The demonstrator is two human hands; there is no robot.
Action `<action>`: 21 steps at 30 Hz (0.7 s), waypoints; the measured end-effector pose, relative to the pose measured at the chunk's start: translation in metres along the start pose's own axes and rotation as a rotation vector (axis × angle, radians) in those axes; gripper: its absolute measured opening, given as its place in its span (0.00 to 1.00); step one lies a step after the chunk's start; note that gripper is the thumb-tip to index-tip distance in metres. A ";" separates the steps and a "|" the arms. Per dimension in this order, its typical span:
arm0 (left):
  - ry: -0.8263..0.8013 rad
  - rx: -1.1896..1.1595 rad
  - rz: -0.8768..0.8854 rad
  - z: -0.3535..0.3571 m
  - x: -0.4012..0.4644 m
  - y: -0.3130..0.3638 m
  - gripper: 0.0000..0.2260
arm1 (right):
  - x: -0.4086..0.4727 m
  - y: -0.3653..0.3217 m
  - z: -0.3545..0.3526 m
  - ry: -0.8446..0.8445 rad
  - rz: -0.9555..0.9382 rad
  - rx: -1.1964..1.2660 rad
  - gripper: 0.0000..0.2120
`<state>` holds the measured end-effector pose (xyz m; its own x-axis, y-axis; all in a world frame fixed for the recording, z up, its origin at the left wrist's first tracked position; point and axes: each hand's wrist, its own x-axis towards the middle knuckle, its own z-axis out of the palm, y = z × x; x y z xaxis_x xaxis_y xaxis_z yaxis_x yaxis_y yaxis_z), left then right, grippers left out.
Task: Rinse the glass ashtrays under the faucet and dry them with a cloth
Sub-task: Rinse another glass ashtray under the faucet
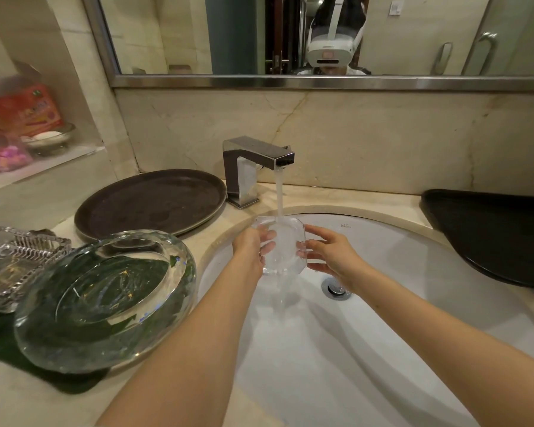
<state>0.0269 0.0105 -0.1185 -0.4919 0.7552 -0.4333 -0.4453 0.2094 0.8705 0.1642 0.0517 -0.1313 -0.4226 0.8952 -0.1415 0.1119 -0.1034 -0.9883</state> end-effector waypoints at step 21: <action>-0.130 -0.097 0.222 0.009 -0.006 0.003 0.08 | -0.002 -0.001 -0.002 0.000 0.085 0.127 0.10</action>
<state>0.0358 0.0121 -0.1111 -0.4876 0.8509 -0.1952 -0.4099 -0.0257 0.9118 0.1670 0.0507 -0.1303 -0.4169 0.8808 -0.2245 0.0324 -0.2325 -0.9721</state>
